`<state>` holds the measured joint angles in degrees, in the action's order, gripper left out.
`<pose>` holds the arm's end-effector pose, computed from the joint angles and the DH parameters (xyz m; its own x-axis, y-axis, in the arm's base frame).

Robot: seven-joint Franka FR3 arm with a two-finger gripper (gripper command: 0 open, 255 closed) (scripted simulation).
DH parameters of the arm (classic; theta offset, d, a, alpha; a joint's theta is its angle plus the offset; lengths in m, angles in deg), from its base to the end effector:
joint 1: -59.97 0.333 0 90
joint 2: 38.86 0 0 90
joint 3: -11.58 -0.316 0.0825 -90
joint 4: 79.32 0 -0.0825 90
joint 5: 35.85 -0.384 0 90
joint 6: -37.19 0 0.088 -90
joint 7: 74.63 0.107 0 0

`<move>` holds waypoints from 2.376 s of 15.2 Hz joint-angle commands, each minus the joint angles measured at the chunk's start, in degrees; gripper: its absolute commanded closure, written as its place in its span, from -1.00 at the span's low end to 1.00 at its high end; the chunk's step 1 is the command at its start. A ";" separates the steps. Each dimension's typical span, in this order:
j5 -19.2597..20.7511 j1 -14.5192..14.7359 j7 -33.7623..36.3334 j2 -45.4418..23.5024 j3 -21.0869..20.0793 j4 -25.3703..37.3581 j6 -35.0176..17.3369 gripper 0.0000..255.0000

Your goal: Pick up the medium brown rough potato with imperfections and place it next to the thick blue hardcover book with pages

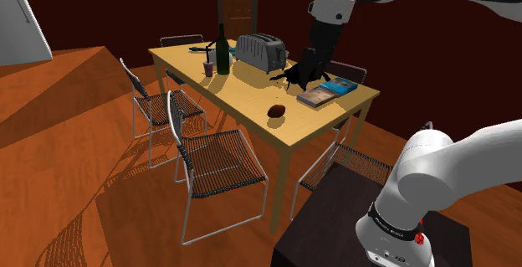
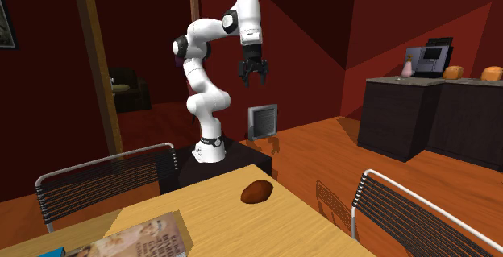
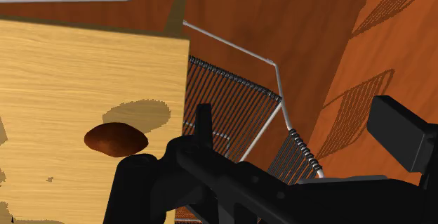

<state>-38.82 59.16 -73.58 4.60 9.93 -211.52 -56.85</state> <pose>0.3221 0.0129 0.6115 0.9957 -0.0134 0.0915 -0.0104 -0.9994 -0.0337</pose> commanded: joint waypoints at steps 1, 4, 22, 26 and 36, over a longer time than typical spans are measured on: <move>0.00 0.00 0.00 0.00 0.00 0.00 0.00 -1.00; 1.39 0.48 -8.31 -1.98 4.87 -1.67 -3.04 -1.00; -4.99 6.39 -60.83 -36.88 30.00 11.22 -15.92 -1.00; -11.16 5.67 -72.98 -48.50 31.80 19.03 -15.11 -1.00; -19.97 0.19 -89.47 -68.72 28.65 34.76 -12.48 -1.00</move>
<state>-58.58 59.38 -162.66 -63.76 38.73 -176.51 -68.80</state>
